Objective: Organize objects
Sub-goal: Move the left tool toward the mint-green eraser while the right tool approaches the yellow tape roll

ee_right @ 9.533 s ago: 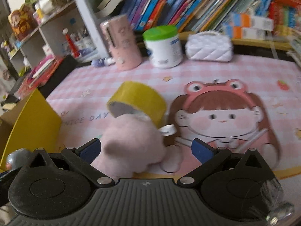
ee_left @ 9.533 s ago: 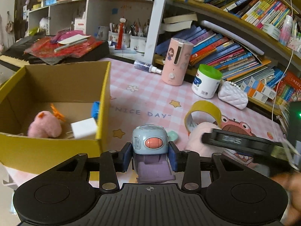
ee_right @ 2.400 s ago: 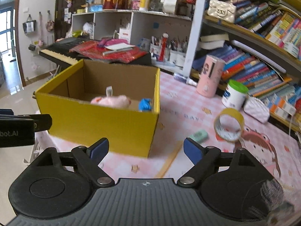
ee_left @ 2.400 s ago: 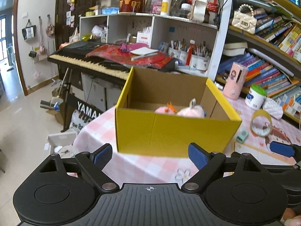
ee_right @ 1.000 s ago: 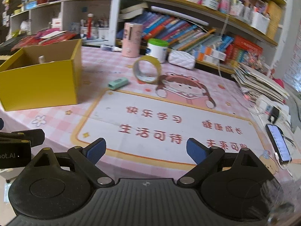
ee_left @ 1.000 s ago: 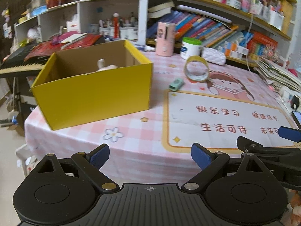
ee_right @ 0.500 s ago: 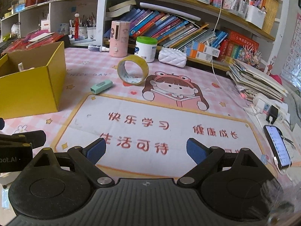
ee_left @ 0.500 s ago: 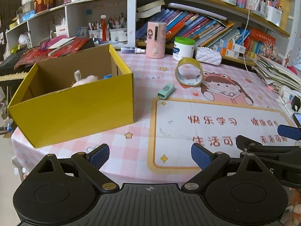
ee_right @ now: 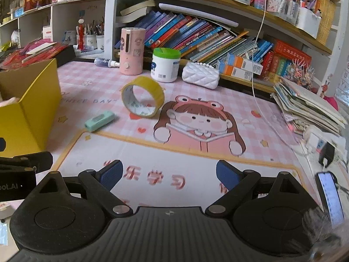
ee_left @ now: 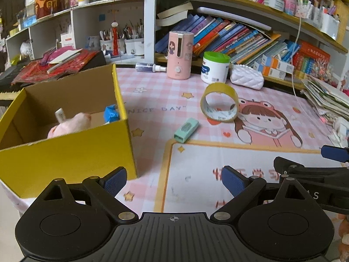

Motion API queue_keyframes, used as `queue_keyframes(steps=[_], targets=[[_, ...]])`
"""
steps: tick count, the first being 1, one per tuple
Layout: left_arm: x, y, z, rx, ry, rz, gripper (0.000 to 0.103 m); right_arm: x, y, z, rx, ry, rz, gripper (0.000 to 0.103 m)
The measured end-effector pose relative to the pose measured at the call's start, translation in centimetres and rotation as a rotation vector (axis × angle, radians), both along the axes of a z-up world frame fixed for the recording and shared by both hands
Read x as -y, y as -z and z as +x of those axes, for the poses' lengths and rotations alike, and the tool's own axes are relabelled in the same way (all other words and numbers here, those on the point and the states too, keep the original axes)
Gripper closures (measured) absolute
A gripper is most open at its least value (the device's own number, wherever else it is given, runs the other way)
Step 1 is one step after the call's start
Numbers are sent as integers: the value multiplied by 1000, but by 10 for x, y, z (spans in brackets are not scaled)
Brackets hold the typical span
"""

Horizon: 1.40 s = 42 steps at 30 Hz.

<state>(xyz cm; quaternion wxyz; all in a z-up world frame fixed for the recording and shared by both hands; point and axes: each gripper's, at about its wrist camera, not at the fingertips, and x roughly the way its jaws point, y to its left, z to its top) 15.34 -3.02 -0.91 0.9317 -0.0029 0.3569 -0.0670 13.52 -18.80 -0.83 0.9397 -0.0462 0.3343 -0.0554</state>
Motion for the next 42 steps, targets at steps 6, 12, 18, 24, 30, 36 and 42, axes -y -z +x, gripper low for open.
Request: queue_keyframes(steps=[6, 12, 18, 24, 30, 36, 42], targets=[[15, 0, 20, -9, -28, 10, 8, 18, 0, 28, -2, -26, 8, 10], [28, -1, 38, -14, -59, 29, 8, 33, 1, 52, 6, -52, 26, 10], [40, -2, 55, -8, -78, 45, 8, 48, 1, 72, 20, -69, 42, 10], [49, -1, 70, -3, -86, 54, 8, 63, -2, 89, 51, -78, 66, 10], [55, 6, 86, -11, -106, 50, 8, 74, 0, 102, 51, -88, 96, 12], [62, 16, 105, -16, -108, 63, 13, 81, 2, 113, 49, -99, 107, 13], [69, 39, 132, -64, -74, 58, 26, 84, 5, 122, 44, -124, 106, 13]])
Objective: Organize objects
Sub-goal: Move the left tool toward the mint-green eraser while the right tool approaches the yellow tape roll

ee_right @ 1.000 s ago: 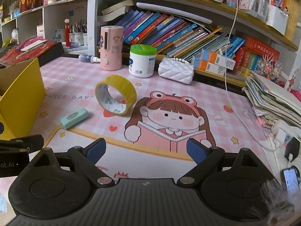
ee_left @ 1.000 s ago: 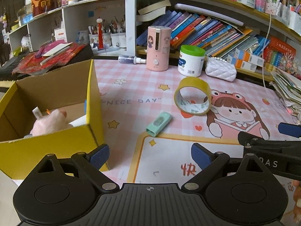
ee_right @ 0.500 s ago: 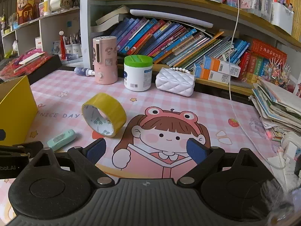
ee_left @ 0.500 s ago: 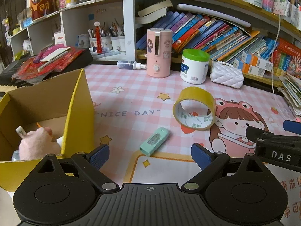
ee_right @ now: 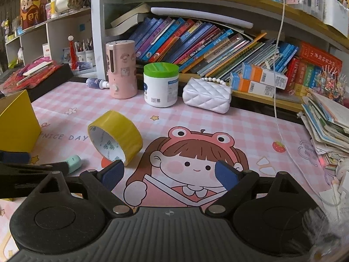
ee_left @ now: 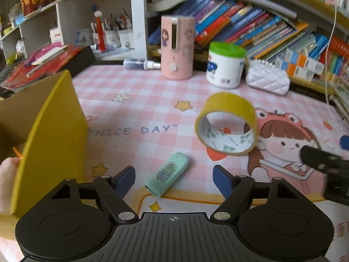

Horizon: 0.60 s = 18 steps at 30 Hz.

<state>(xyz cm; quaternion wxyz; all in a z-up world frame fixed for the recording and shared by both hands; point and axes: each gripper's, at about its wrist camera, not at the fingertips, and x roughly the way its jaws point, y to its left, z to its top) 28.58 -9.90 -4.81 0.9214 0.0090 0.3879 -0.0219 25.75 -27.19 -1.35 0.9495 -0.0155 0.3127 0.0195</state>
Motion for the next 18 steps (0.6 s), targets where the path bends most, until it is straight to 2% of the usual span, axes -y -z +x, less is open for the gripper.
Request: queue_keyframes(steps=[6, 8, 13, 15, 18], targets=[[-1, 22, 21, -50, -7, 41, 35, 2, 1, 5, -9, -39, 7, 13], [-3, 27, 26, -66, -7, 43, 40, 2, 1, 6, -12, -62, 13, 13], [-7, 32, 32, -79, -3, 20, 46, -1, 3, 11, -25, -110, 26, 13], [-7, 32, 33, -76, 6, 19, 50, -3, 3, 13, -30, -120, 29, 13], [-7, 32, 32, -69, 23, 20, 63, -7, 5, 17, -32, -137, 28, 12]])
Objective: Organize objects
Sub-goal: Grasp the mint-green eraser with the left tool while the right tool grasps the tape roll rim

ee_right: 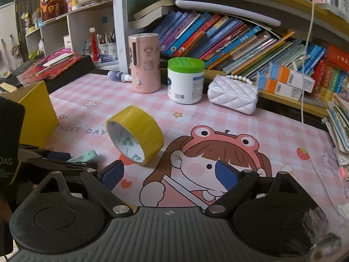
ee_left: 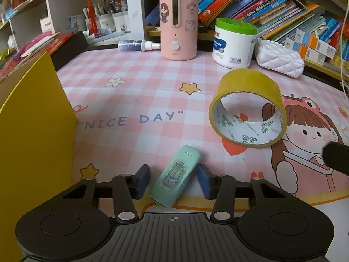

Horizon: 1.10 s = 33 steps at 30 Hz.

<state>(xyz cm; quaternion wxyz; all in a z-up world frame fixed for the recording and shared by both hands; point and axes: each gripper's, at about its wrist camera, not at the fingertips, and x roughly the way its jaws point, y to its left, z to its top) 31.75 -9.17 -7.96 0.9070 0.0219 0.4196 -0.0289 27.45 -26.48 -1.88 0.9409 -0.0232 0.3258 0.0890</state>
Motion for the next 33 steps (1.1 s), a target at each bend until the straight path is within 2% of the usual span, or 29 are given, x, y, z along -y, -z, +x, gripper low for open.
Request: queue_keyframes(steps=[2, 3, 7, 12, 20, 23, 24, 25, 27, 30, 32, 33], targets=[[-1, -1, -1, -5, 9, 1, 77, -3, 2, 4, 3, -13, -5, 12], [-2, -2, -2, -11, 14, 0, 80, -5, 2, 7, 4, -20, -9, 12], [-10, -6, -7, -30, 5, -30, 80, -14, 5, 18, 12, -49, -16, 12], [-18, -26, -24, 4, -24, -68, 80, -27, 12, 39, 32, -77, -42, 12], [-26, -50, -50, 23, -43, -127, 80, -46, 35, 73, 15, -109, -85, 16], [-29, -54, -55, 28, -49, -141, 80, -48, 41, 82, 5, -104, -77, 28], [-29, -55, -57, 31, -51, -141, 80, -48, 42, 84, 4, -100, -73, 36], [-30, -56, -58, 34, -54, -142, 80, -49, 42, 85, 4, -97, -68, 48], [-31, -58, -60, 37, -60, -144, 80, -47, 41, 87, 1, -89, -51, 60], [-33, -59, -63, 43, -71, -154, 80, -41, 36, 86, 2, -77, -18, 67], [-33, -60, -65, 46, -73, -158, 80, -37, 32, 82, 12, -72, 2, 75], [-33, -60, -66, 47, -74, -161, 80, -35, 30, 80, 10, -70, 10, 84]])
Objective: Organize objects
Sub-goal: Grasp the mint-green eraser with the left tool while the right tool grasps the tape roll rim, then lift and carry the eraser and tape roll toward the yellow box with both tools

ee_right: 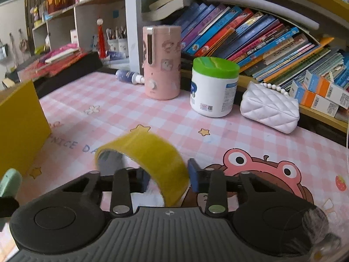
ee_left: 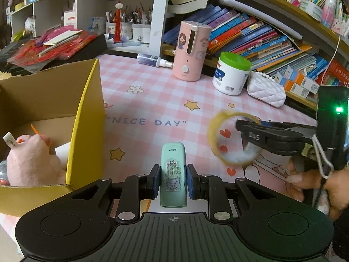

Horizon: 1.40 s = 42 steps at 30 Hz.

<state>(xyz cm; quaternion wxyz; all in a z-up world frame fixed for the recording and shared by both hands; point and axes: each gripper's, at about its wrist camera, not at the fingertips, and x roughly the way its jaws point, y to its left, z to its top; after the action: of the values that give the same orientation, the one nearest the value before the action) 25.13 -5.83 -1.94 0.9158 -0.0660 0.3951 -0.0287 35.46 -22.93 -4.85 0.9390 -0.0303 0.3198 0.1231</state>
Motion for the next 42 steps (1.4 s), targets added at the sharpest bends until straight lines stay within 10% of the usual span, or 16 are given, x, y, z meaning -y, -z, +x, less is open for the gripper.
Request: queue_keyframes(steps=[42], targets=[[-40, -10, -88, 55, 91, -108, 80, -26, -46, -167, -74, 16, 42, 94]])
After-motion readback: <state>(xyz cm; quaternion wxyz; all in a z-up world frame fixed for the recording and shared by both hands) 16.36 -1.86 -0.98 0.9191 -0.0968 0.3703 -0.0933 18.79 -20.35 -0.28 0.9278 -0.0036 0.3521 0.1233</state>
